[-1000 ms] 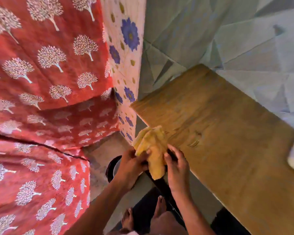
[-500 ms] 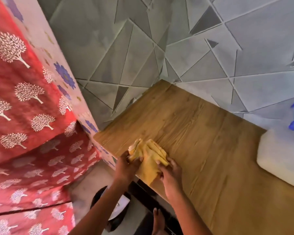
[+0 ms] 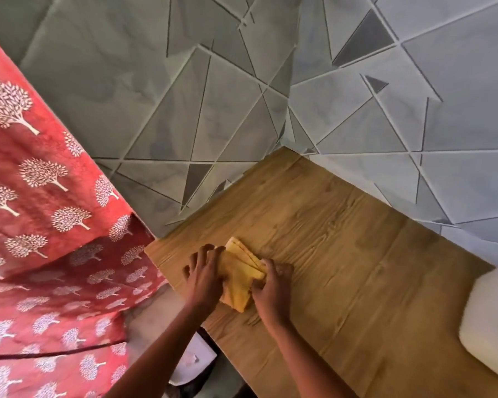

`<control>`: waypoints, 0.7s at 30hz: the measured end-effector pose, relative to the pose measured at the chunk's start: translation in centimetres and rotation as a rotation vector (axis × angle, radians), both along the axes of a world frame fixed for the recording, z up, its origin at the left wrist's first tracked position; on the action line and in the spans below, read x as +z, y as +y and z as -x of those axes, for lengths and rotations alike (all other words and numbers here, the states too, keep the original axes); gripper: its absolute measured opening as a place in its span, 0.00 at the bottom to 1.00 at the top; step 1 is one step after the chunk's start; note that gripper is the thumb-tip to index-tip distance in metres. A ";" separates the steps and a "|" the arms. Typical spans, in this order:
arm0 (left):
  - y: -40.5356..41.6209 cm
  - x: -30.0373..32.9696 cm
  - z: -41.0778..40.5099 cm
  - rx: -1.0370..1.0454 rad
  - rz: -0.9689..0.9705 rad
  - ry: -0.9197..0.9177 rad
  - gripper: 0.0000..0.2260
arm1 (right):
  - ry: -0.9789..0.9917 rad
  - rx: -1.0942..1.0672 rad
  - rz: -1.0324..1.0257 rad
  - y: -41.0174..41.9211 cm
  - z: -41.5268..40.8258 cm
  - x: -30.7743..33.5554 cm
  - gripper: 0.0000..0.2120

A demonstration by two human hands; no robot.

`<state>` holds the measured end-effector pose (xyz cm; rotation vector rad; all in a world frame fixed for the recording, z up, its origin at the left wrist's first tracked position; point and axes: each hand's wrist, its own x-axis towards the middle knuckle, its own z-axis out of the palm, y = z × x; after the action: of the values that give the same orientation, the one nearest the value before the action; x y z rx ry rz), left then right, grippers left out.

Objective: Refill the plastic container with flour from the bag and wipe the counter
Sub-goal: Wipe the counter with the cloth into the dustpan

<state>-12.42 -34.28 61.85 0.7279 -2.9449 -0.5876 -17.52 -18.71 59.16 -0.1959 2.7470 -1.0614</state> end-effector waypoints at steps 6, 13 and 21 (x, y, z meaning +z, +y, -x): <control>-2.3 1.7 3.7 -0.372 0.162 -0.332 0.29 | 0.081 0.023 0.014 0.5 0.3 -0.1 0.14; -3.8 3.0 4.4 -0.511 0.329 -0.092 0.14 | 0.157 0.072 0.243 1.4 0.0 0.9 0.09; -0.9 2.3 7.3 -0.680 0.381 0.010 0.11 | -0.001 -0.117 0.306 2.1 0.2 -0.5 0.03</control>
<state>-19.76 -35.13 64.10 -0.3244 -3.1064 -0.0268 -17.71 -16.57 58.65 -0.0773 2.6085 -1.5108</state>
